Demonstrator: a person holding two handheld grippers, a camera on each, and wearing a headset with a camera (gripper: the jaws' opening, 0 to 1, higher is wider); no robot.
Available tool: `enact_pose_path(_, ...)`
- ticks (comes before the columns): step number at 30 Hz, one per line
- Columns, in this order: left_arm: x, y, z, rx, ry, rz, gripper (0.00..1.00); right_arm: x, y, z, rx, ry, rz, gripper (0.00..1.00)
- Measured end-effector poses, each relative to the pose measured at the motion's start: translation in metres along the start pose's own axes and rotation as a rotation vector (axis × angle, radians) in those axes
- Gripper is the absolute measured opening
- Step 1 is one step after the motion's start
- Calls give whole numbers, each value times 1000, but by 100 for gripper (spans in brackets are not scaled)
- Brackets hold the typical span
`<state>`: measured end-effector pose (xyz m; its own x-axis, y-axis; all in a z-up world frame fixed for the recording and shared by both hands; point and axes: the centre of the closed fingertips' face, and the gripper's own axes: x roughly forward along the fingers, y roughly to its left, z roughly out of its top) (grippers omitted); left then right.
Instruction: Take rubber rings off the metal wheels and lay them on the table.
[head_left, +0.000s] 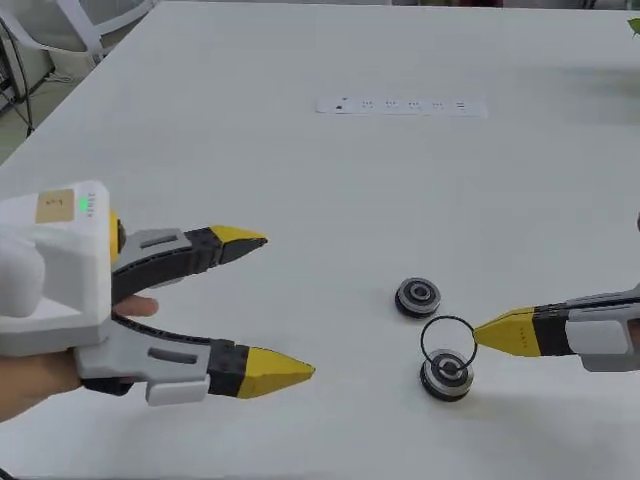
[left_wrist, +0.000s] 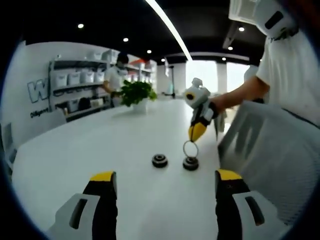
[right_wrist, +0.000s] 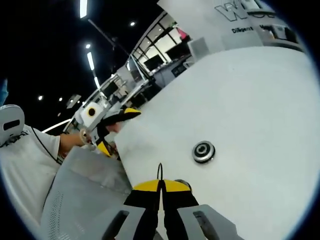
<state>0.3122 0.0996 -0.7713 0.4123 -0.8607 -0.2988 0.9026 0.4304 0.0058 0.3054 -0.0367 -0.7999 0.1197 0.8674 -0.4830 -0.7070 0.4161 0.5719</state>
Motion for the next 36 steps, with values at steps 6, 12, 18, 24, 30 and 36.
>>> enact_pose_path(6,-13,0,-8,-14,12,30,92,2,4,8,-20,1,6,0)
enact_pose_path(12,-20,-6,-19,-44,17,44,96,8,10,15,-45,7,24,0)
enact_pose_path(18,-25,-10,-28,-62,30,55,99,17,15,18,-66,24,45,0)
enact_pose_path(24,-29,-14,-39,-53,64,55,100,31,20,21,-85,49,67,0)
enact_pose_path(30,-31,-20,-47,-49,90,43,100,46,27,14,-102,98,90,0)
enact_pose_path(36,-30,-22,-46,-60,81,40,100,63,30,3,-121,159,104,0)
